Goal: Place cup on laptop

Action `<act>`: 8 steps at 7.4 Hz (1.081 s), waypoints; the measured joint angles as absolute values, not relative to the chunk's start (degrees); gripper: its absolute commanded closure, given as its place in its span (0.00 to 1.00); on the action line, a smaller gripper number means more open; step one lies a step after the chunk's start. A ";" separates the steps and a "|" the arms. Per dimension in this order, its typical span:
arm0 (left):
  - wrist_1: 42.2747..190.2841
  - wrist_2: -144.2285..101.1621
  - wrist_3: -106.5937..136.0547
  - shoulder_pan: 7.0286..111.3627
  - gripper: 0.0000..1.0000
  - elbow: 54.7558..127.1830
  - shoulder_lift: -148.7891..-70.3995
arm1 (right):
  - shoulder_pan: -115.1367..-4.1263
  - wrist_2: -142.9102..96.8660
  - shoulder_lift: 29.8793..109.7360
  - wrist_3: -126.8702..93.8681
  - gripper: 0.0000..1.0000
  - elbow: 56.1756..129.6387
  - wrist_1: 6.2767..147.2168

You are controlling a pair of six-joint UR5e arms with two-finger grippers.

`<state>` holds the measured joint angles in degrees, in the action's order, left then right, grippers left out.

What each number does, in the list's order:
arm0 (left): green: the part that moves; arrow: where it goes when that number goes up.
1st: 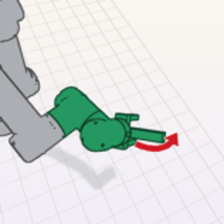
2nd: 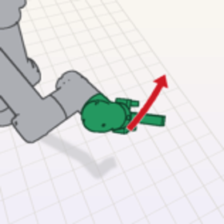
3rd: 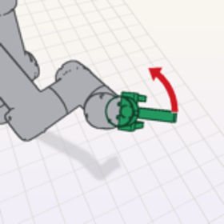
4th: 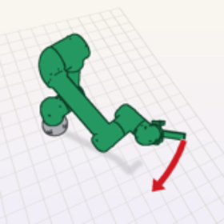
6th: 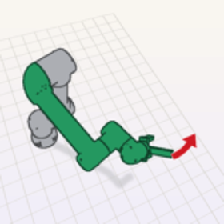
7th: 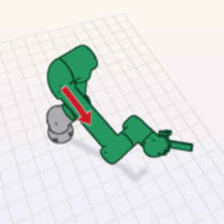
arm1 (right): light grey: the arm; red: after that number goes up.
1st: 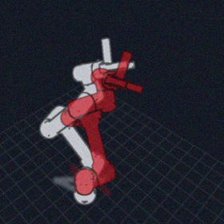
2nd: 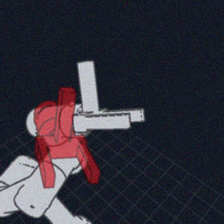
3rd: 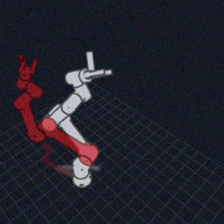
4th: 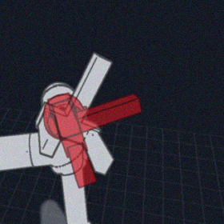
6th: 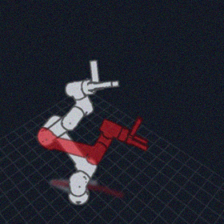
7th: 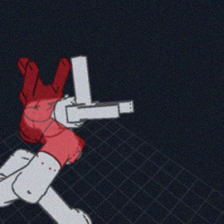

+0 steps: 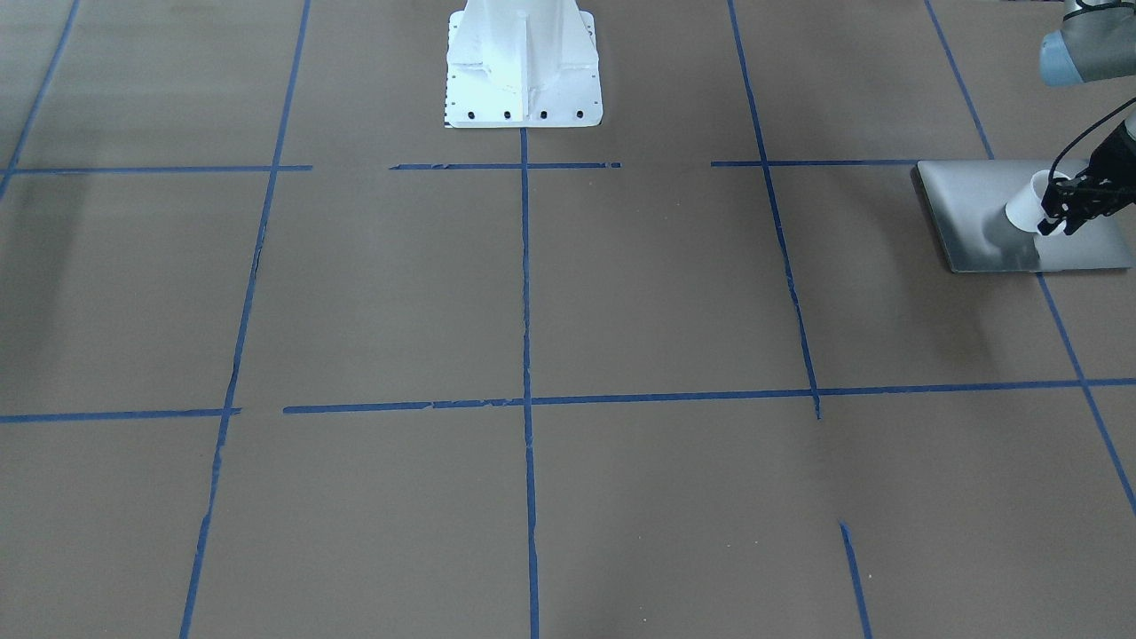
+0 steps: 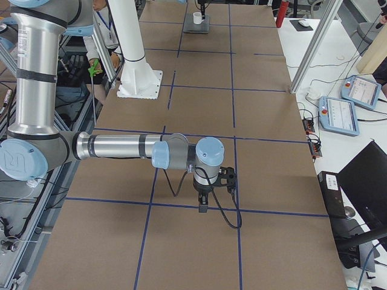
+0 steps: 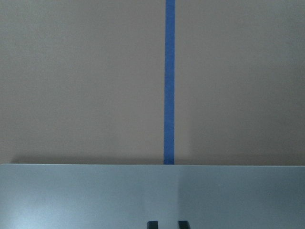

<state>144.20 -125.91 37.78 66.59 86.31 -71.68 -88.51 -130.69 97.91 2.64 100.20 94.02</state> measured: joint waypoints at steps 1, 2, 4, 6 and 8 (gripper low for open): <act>144.22 -125.94 37.60 66.58 0.09 86.45 -71.70 | -88.51 -130.69 97.91 2.64 0.00 100.19 94.03; 144.23 -125.96 37.26 66.68 0.09 87.16 -71.64 | -88.51 -130.69 97.91 2.64 0.00 100.19 94.04; 141.53 -128.49 32.86 68.69 0.06 91.48 -70.83 | -88.50 -130.69 97.91 2.64 0.00 100.20 94.03; 130.82 -132.43 22.87 77.27 0.04 98.67 -70.62 | -88.51 -130.69 97.91 2.64 0.00 100.20 94.00; 114.16 -132.98 9.83 86.04 0.01 104.92 -72.43 | -88.51 -130.69 97.91 2.64 0.00 100.20 94.02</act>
<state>114.16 -132.98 9.83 86.04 104.92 -72.43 -88.51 -130.69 97.91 2.64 100.20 94.02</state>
